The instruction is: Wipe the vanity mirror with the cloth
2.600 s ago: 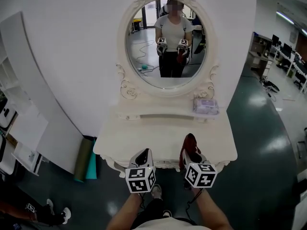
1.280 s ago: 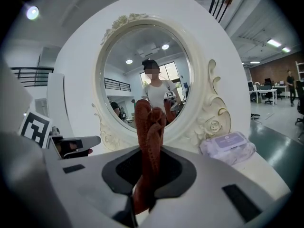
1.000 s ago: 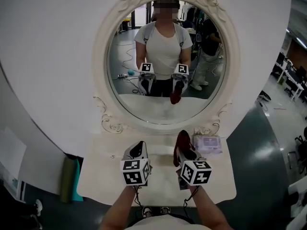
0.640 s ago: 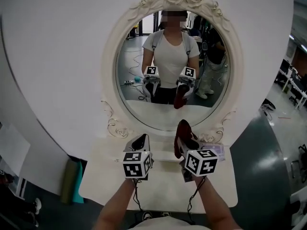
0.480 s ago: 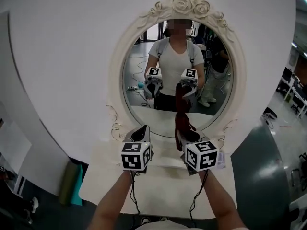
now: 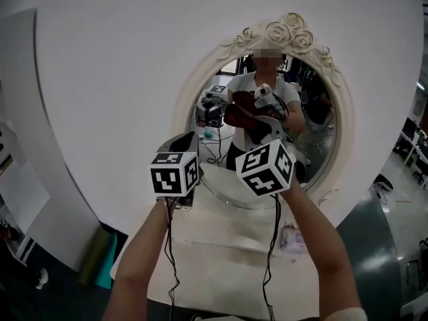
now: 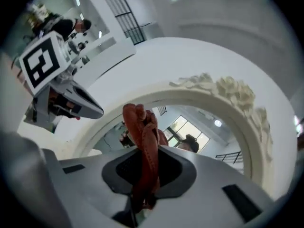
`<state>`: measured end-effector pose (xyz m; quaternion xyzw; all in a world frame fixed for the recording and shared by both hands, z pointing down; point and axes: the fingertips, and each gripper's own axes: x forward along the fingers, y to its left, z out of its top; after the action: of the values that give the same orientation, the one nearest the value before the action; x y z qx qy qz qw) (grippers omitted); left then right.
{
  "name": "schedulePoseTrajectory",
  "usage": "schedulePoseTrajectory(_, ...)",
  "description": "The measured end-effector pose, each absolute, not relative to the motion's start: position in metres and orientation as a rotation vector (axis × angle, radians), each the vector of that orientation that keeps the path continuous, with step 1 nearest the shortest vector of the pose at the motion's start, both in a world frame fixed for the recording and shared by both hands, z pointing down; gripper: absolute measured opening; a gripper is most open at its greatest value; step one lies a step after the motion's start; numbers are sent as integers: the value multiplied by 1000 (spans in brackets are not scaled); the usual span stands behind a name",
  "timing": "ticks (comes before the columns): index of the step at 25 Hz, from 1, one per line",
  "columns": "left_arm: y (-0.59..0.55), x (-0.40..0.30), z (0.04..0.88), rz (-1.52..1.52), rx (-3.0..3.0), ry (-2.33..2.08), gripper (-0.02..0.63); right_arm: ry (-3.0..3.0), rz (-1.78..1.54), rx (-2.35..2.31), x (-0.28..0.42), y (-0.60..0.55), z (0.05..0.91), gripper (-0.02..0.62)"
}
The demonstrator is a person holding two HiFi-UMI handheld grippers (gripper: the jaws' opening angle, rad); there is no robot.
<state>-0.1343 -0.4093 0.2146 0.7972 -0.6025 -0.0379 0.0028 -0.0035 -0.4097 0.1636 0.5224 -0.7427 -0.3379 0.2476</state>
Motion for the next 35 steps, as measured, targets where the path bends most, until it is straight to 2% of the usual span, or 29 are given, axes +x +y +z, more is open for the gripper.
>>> schedulePoseTrajectory(5, -417, -155, 177, -125, 2504, -1926, 11, -1723, -1181, 1418, -35, -422, 120, 60)
schedulePoseTrajectory(15, -422, -179, 182, -51, 2480, -1939, 11, -1553, -1268, 1395, -69, -438, 116, 60)
schedulePoseTrajectory(35, -417, -195, 348, 61, 2346, -1821, 11, -1569, -1140, 1084, -109, -440, 319, 60)
